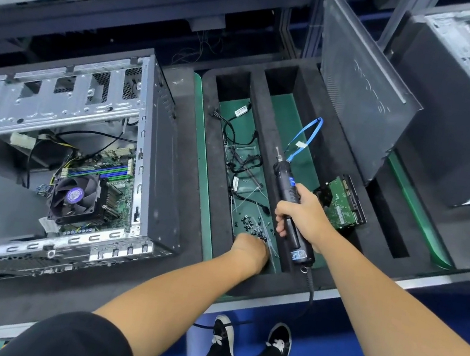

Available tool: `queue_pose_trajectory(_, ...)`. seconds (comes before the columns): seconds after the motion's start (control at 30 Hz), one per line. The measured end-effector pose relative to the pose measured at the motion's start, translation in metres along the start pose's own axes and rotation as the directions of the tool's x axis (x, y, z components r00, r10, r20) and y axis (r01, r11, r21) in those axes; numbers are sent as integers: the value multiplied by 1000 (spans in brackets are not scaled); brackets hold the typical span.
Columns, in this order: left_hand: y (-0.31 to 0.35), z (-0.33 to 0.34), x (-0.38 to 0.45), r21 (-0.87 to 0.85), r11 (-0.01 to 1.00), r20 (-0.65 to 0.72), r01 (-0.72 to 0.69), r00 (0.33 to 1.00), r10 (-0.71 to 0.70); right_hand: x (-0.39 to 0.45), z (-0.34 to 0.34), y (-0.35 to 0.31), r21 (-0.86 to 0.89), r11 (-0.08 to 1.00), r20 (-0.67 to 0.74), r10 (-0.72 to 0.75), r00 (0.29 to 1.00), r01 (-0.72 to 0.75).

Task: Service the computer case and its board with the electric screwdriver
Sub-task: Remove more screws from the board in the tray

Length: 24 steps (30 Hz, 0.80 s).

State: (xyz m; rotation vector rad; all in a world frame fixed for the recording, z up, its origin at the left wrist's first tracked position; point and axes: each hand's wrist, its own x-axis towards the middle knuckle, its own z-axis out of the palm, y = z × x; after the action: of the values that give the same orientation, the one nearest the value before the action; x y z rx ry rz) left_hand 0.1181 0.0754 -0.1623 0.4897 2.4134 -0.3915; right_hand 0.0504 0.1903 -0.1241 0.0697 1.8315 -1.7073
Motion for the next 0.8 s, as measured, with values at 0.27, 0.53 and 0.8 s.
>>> queue_pose_trajectory(0.27, -6, -11, 4, -97, 990, -16, 103, 994, -105, 3, -2, 1, -3, 1000, 9, 17, 1000, -17)
queue_pose_trajectory(0.53, -41, -30, 18, -55, 952, -93, 301, 948, -306, 0, -2, -1, -8, 1000, 7, 12, 1000, -12)
queue_pose_trajectory(0.8, -30, -30, 12, -237, 971, 24, 29, 999, -24, -1, -2, -3, 5, 1000, 12, 23, 1000, -23)
